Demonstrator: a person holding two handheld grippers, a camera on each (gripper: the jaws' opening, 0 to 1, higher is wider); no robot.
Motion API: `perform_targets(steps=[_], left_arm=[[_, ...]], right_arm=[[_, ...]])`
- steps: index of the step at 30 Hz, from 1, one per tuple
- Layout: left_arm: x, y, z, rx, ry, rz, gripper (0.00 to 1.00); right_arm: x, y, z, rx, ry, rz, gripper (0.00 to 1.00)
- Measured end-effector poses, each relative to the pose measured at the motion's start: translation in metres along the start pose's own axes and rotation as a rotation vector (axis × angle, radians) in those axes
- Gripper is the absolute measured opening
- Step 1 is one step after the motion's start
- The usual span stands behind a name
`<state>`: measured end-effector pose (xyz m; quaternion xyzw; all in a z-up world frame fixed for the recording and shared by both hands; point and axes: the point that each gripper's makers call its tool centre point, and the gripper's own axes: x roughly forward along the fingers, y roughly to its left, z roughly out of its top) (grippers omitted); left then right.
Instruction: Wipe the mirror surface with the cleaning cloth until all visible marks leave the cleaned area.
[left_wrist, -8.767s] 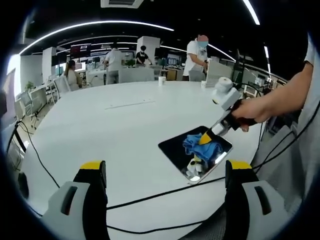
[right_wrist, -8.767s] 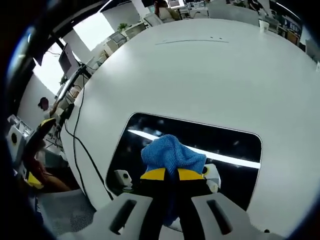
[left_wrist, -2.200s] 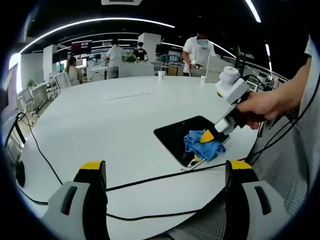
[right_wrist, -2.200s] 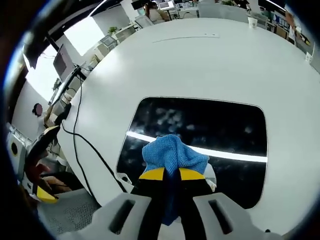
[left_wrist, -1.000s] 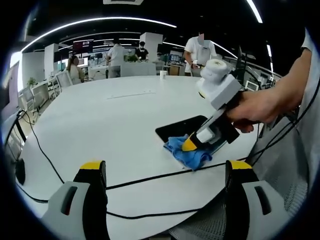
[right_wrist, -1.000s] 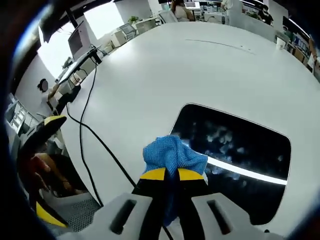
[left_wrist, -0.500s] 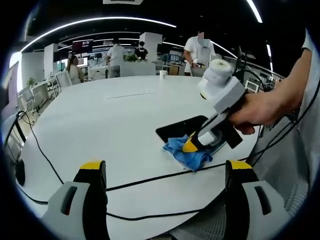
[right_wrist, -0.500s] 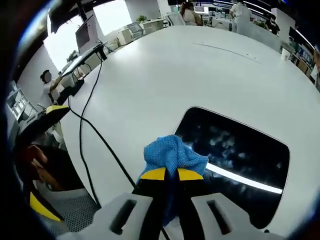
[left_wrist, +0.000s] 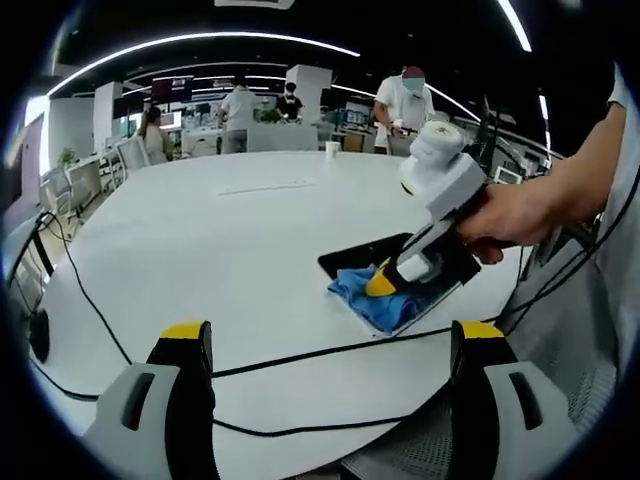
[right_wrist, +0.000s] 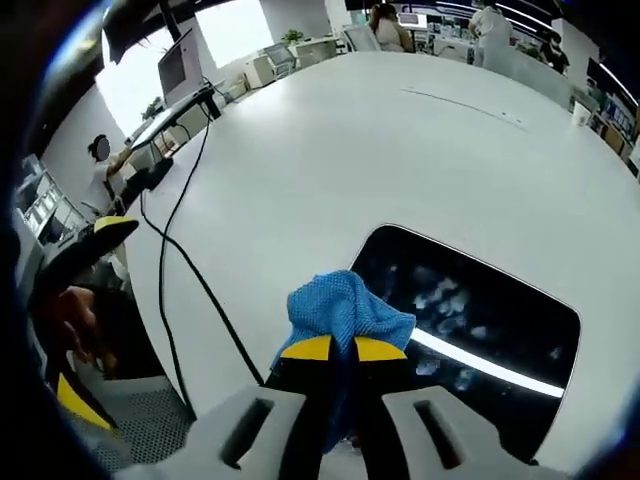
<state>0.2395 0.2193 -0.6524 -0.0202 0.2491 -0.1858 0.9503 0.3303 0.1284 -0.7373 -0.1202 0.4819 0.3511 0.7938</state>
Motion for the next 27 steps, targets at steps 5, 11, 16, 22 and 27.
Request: perform_targets(steps=[5,11,16,22,27], left_arm=[[-0.001,0.000,0.002,-0.001,-0.004,0.001,0.99],[-0.003,0.003,-0.001,-0.007,0.003,0.011,0.99],[-0.003,0.002,-0.003,-0.007,0.011,0.013,0.99],[0.001,-0.001,-0.002,-0.005,0.013,0.010,0.99],[0.003,-0.003,-0.002,0.007,0.019,0.003,0.99]], right_arm=[[0.006,-0.009,0.013,-0.027,-0.022,-0.003,0.01],[0.011,-0.020,0.026,-0.029,-0.029,-0.002,0.01],[0.016,-0.023,0.034,-0.076,-0.026,0.007,0.01],[0.020,-0.028,0.042,-0.070,-0.025,0.020,0.01],[0.023,-0.033,0.049,-0.059,-0.029,0.026,0.01]])
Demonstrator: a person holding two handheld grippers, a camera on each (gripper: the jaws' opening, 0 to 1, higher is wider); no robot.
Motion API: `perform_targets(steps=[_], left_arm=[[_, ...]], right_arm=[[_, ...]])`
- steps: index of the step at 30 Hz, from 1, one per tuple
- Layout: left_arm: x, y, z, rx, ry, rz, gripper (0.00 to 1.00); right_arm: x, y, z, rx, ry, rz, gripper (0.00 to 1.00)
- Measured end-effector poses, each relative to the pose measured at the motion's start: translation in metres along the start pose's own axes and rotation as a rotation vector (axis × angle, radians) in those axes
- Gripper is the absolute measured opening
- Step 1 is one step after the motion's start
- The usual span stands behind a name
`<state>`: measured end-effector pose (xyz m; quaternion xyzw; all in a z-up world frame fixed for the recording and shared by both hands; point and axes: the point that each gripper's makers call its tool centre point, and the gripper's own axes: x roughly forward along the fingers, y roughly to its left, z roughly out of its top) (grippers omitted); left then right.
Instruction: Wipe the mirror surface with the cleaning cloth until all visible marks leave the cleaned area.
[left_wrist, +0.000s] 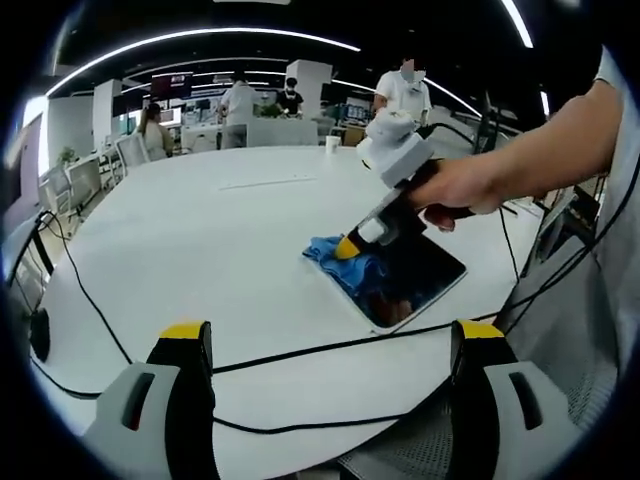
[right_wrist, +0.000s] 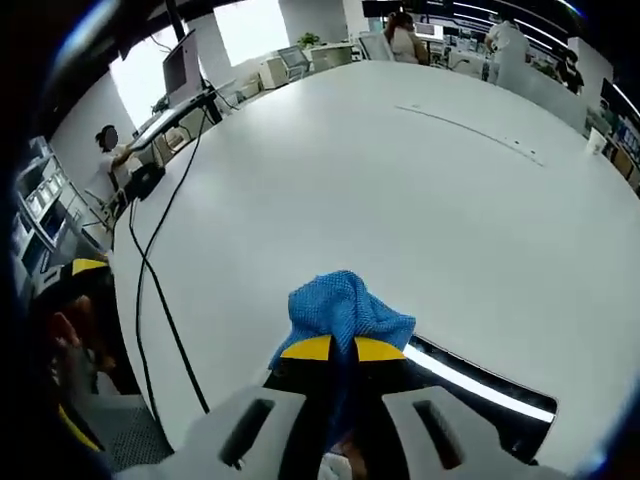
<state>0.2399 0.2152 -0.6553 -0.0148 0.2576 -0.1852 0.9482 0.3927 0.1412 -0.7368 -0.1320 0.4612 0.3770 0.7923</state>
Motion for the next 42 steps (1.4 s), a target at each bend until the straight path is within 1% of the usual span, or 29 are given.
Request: perform_targets(steps=[3,6,9,12,14,18,24,30,37,42], left_arm=[[0.000,0.001,0.001,0.003,0.000,0.000,0.99],[0.001,-0.002,0.007,0.003,-0.010,0.002,0.99],[0.001,-0.003,0.007,0.005,-0.006,0.002,0.99],[0.002,-0.003,0.007,0.006,-0.002,0.002,0.99],[0.003,-0.004,0.007,0.004,-0.002,0.003,0.99],[0.004,-0.006,0.009,0.010,-0.002,-0.002,0.99],[0.006,-0.004,0.011,0.013,-0.004,-0.003,0.99],[0.008,-0.005,0.011,0.014,-0.005,-0.007,0.99],[0.012,-0.007,0.009,0.016,-0.003,-0.009,0.99],[0.015,-0.009,0.011,0.019,-0.006,-0.011,0.99]], right_arm=[[0.003,-0.001,0.005,-0.002,0.004,-0.002,0.01],[0.006,-0.002,0.008,0.001,0.003,-0.003,0.01],[0.006,-0.002,0.007,0.007,0.004,0.004,0.01],[0.005,-0.003,0.005,0.011,-0.016,0.013,0.01],[0.003,-0.001,0.004,-0.005,-0.024,0.014,0.01],[0.003,-0.001,0.005,-0.004,-0.024,0.013,0.01],[0.001,-0.003,0.003,-0.008,-0.020,0.013,0.01],[-0.001,-0.009,0.000,-0.005,-0.016,0.003,0.01],[-0.008,-0.022,-0.007,0.018,-0.014,-0.011,0.01],[-0.012,-0.032,-0.012,0.030,-0.013,-0.028,0.01]])
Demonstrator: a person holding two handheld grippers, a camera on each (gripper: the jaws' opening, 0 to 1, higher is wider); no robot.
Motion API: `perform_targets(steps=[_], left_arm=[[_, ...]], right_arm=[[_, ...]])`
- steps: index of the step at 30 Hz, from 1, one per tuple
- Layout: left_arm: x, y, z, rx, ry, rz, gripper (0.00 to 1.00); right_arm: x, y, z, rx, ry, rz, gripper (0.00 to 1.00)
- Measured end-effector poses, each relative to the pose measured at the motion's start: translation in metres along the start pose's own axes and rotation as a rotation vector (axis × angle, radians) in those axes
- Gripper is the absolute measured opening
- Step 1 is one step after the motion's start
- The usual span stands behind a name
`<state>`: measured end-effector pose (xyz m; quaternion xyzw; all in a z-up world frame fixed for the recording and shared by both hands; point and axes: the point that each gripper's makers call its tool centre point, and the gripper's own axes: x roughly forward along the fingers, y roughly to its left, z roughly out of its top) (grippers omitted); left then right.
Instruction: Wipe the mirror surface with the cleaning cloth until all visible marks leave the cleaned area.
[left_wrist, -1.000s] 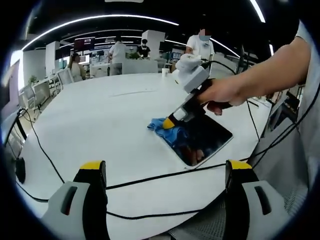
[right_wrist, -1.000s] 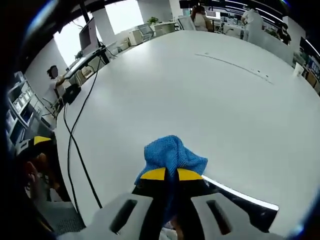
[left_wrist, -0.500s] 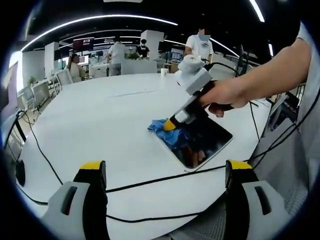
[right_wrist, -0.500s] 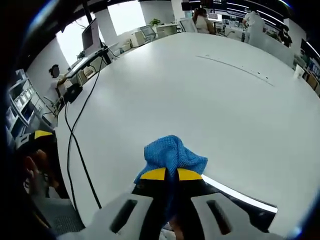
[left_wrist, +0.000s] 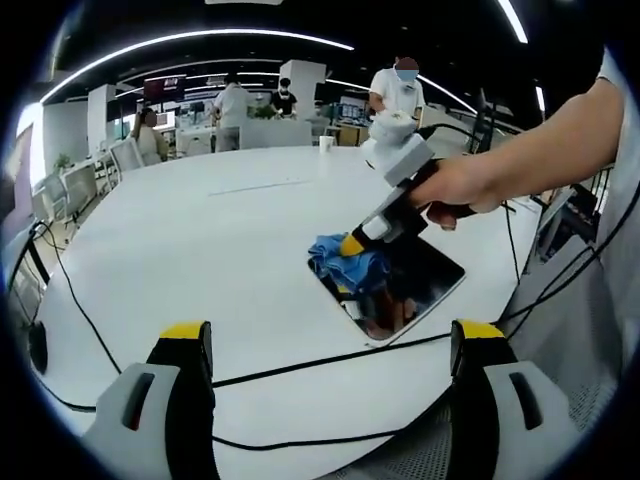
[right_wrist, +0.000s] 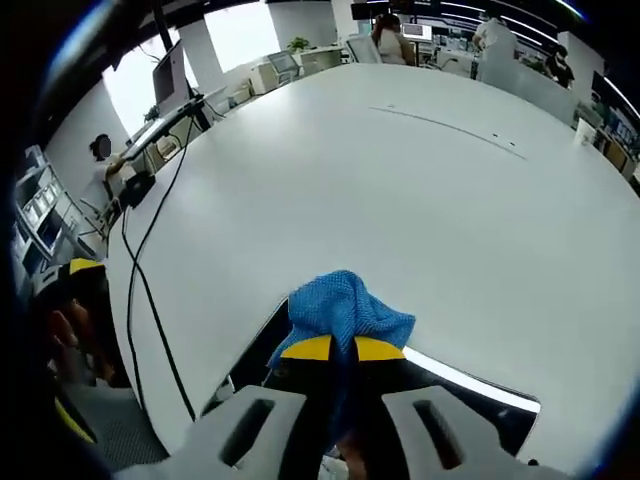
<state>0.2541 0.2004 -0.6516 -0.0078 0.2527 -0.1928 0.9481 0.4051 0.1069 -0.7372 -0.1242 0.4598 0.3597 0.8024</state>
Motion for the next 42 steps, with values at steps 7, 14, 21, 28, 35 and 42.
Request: perform_targets(steps=[7,14,21,28,35,42], left_arm=[[0.002,-0.001,0.004,0.007,-0.008,0.001,0.99],[0.001,0.001,0.008,-0.003,-0.026,0.012,0.99],[0.000,0.005,0.010,-0.006,-0.029,0.031,0.99],[0.001,0.007,0.008,-0.005,-0.034,0.019,0.99],[0.000,0.012,0.002,-0.001,-0.029,0.021,0.99],[-0.001,0.009,0.009,0.004,-0.044,0.023,0.99]], right_arm=[[-0.004,-0.008,-0.004,0.014,0.002,-0.015,0.01],[-0.007,-0.013,-0.006,0.018,0.005,-0.025,0.01],[-0.010,-0.020,-0.009,0.019,0.026,-0.042,0.01],[-0.010,-0.020,-0.010,0.004,0.025,-0.050,0.01],[-0.011,-0.019,-0.012,0.071,0.039,-0.048,0.01],[-0.015,-0.012,-0.019,0.056,0.046,-0.059,0.00]])
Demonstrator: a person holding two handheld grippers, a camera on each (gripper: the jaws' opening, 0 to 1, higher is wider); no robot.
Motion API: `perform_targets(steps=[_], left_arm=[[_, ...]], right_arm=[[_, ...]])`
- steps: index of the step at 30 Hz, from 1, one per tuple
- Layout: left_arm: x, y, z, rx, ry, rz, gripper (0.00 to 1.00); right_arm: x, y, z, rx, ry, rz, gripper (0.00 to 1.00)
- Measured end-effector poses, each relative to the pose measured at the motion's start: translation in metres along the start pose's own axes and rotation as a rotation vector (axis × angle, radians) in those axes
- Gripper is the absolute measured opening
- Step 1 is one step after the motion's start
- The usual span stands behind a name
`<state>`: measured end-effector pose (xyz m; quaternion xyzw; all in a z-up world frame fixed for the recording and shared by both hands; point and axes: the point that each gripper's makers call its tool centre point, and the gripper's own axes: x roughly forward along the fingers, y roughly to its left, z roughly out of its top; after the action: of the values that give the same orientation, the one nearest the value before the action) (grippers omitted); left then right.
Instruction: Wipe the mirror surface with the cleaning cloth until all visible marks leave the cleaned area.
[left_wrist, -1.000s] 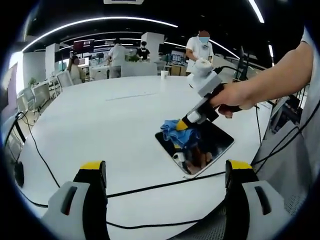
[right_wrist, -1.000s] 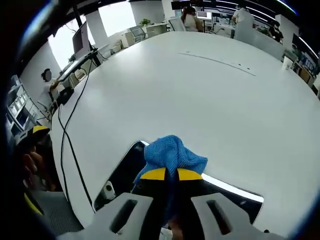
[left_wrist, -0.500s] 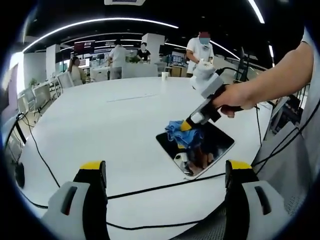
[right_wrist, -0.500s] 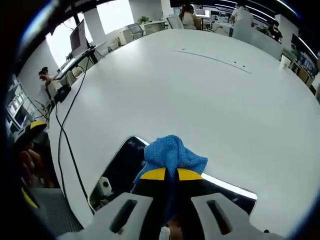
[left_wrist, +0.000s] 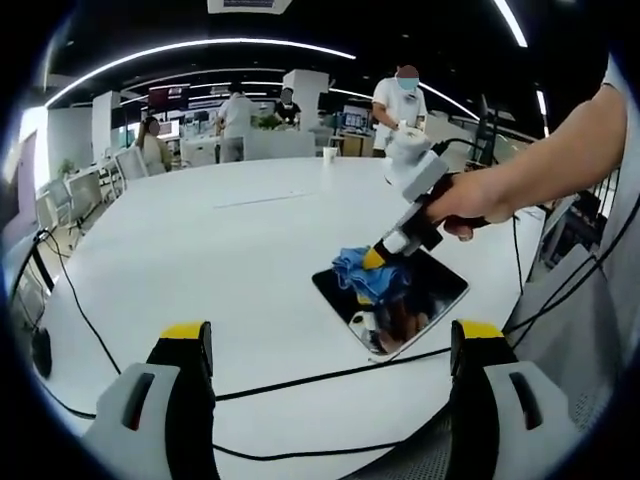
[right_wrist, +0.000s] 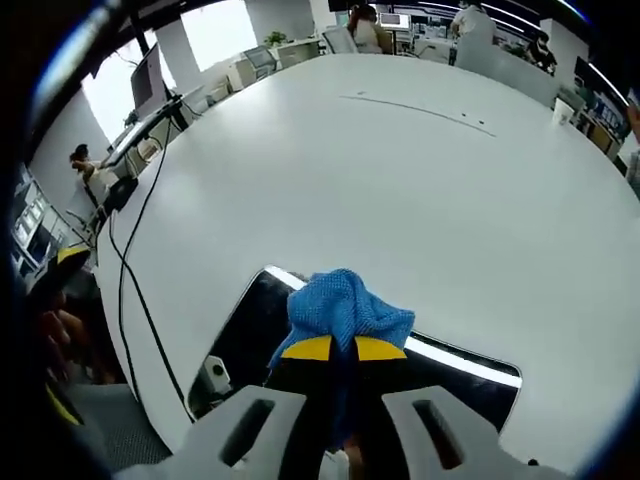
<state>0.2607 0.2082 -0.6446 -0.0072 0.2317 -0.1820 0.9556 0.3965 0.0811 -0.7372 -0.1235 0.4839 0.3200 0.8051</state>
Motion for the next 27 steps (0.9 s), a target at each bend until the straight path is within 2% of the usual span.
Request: perform_targets(steps=[11,27], left_arm=[[-0.007,-0.012,0.006,0.007,-0.012,0.002,0.99],[-0.018,-0.019,0.012,0.018,-0.037,0.031,0.99]], right_arm=[[-0.008,0.010,-0.016,-0.005,0.004,0.002,0.01],[-0.021,0.027,-0.043,0.008,0.008,0.013,0.00]])
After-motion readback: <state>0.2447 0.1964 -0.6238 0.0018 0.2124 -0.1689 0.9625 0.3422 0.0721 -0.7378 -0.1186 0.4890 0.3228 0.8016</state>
